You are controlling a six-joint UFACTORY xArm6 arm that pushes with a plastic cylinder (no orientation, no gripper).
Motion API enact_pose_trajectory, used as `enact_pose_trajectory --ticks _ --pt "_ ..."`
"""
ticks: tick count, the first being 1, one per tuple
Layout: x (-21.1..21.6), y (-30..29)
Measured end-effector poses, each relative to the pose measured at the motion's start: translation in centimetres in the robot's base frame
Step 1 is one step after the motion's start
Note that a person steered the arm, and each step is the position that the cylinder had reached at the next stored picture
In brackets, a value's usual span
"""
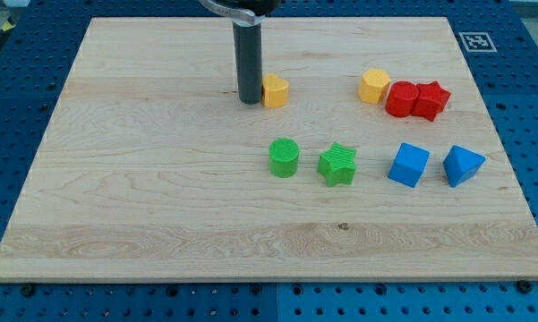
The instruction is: Move the green star along with blue cube to the center
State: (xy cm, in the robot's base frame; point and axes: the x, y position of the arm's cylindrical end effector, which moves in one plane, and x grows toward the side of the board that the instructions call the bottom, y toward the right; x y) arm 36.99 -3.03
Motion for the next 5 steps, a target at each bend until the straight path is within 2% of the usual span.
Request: enact_pose_trajectory --ticks 1,3,5 --pt "-0.6 0.5" --pt "1.3 5.7" --pt "-0.8 7.9"
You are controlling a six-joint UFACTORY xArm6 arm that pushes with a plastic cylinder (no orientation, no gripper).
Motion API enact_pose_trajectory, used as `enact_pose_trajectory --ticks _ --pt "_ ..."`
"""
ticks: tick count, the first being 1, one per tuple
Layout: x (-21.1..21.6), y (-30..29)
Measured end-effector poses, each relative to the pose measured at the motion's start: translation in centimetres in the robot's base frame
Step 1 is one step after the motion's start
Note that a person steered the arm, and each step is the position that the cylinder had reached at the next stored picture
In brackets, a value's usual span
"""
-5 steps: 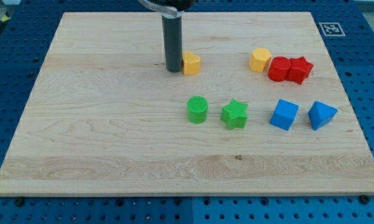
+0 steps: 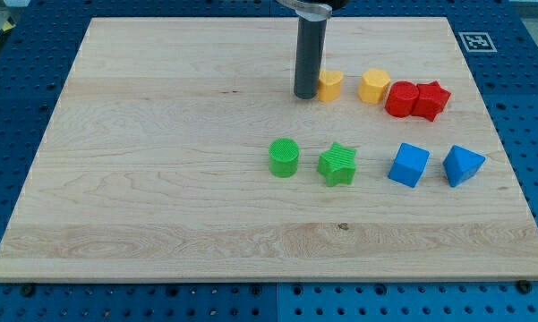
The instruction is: Move the green star along with blue cube to the center
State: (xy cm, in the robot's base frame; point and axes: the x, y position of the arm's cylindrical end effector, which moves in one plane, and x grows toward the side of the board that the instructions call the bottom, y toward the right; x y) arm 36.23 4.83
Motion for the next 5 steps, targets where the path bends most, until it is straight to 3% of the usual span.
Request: enact_pose_trajectory --ticks 5 --pt "-0.5 6.5"
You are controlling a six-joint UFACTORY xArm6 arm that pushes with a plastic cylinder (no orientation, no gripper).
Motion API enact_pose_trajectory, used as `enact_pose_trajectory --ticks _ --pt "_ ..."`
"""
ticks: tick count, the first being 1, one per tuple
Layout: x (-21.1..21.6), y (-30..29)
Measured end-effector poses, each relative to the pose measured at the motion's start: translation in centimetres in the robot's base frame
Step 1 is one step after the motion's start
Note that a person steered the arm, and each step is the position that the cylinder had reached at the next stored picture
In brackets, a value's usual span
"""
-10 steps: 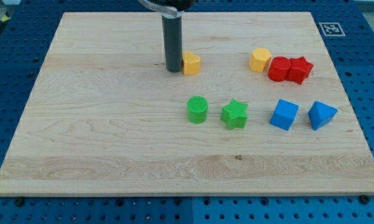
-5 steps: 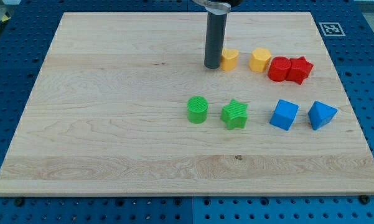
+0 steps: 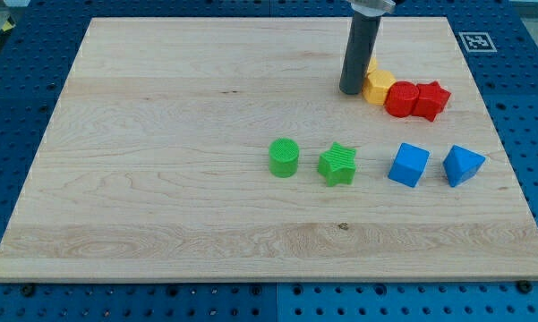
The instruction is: Move the green star along with blue cube to the center
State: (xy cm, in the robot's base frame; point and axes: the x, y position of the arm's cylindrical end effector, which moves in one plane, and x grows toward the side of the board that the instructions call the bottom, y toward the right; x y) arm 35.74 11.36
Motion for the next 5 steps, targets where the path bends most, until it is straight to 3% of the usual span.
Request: enact_pose_trajectory --ticks 1,3,4,5 --pt "0.0 -2.2" --pt "2.7 -12.7" --pt "6.6 -17.3" --pt "12.8 -18.2"
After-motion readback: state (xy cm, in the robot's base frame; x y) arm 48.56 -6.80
